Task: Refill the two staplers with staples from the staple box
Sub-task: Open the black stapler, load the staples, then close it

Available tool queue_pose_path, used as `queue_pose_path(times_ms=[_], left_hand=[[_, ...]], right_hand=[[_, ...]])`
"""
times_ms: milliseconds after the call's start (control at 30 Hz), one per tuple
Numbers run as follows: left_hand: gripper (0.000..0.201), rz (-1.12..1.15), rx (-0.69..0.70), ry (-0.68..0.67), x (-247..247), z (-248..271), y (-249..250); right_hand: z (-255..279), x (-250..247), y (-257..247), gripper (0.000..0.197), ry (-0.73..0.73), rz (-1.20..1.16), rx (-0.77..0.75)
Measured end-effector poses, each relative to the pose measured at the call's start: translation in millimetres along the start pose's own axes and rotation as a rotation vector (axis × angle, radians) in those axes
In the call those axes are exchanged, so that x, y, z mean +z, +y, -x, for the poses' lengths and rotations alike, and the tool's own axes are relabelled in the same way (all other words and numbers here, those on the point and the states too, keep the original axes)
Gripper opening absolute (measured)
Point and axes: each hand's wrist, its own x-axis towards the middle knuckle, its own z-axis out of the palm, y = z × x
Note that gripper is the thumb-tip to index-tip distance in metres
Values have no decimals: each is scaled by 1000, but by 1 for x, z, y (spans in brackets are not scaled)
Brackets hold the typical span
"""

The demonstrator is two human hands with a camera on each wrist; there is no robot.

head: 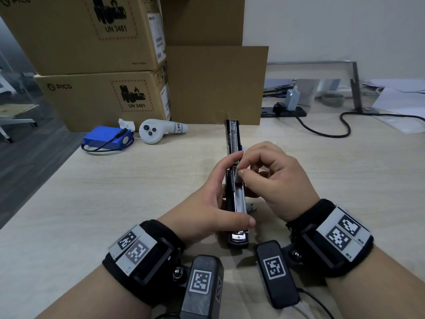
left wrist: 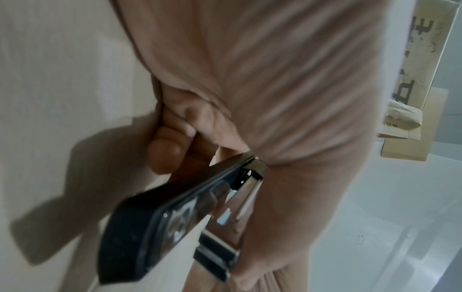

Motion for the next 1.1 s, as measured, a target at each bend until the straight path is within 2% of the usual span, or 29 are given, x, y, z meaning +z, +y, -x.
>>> queue_pose_path(times_ms=[267, 367, 433, 467, 533, 600, 633, 767, 967, 1100], left_hand=[[105, 8, 5, 61, 0, 0, 1], [104, 32, 11, 105, 1, -1, 0], [104, 55, 20, 143, 0, -1, 0], [104, 63, 27, 156, 0, -1, 1], [105, 65, 30, 171, 1, -1, 2], [105, 54, 30, 174, 2, -2, 3], [105, 42, 28, 172, 1, -2, 3], [103, 11, 15, 171, 0, -2, 2], [101, 10, 27, 166, 0, -2, 2], [102, 10, 29, 169, 0, -2, 2]], right_hand=[[-1, -2, -1, 8, -140, 134, -7], [0, -5, -4, 9, -236, 119, 5], [-1, -8, -6, 13, -244, 55, 19], [-2, -10, -6, 14, -194, 17, 35], [-9, -17, -3, 18, 18, 7, 113], [-16, -28, 7, 19, 204, 91, 222], [-19, -33, 14, 18, 226, 161, 282], [-20, -37, 33, 16, 60, 304, 443], [-12, -27, 16, 4, -344, 366, 356], [-10, -27, 13, 11, -440, 403, 348]])
